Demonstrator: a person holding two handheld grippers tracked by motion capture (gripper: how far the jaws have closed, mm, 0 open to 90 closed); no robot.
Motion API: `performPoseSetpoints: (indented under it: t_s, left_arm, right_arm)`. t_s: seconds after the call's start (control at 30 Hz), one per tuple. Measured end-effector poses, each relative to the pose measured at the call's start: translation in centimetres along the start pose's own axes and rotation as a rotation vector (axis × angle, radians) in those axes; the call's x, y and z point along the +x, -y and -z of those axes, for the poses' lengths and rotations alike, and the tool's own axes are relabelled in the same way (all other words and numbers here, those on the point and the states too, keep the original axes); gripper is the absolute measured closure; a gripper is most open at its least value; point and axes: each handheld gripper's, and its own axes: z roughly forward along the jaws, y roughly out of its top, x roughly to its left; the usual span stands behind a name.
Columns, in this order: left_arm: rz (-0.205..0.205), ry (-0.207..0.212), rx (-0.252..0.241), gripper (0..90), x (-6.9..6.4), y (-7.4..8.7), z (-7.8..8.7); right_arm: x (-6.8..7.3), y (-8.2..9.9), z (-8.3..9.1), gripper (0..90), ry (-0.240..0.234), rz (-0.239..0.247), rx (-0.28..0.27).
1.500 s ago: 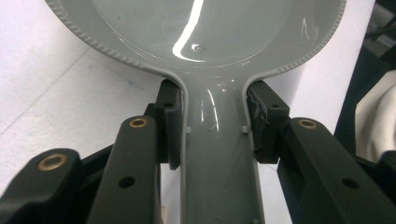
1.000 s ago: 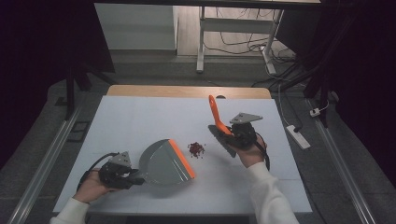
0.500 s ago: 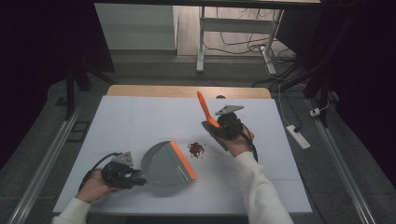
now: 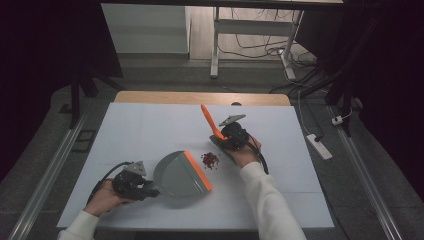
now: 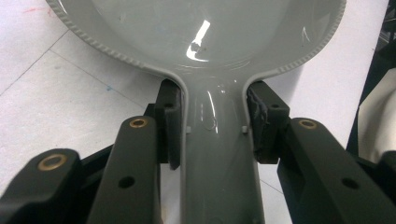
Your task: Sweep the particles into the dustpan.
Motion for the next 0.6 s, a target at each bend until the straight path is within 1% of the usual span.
performPoseSetpoints:
  t_s: [0.17, 0.27, 0.43, 0.5, 0.6]
  left_arm:
    - [0.008, -0.006, 0.006, 62.0, 0.0, -0.3, 0.0]
    - [0.002, -0.015, 0.025, 62.0, -0.1, -0.6, -0.2]
    - [0.005, -0.005, 0.035, 62.0, 0.0, -1.1, -0.4]
    - [0.01, -0.001, 0.036, 62.0, 0.0, -1.2, -0.4]
    - [0.007, -0.004, 0.041, 62.0, 0.0, -1.2, -0.6]
  right_arm:
    - [0.3, -0.1, -0.3, 70.2, -0.006, 0.008, 0.002]
    - [0.4, -0.1, -0.4, 70.2, -0.007, 0.009, 0.004]
    - [0.4, 0.0, -0.5, 70.2, -0.01, 0.011, 0.006]
    - [0.6, 0.0, -0.6, 70.2, -0.017, 0.014, 0.011]
    - [0.9, 0.0, -0.8, 70.2, -0.027, 0.017, 0.017]
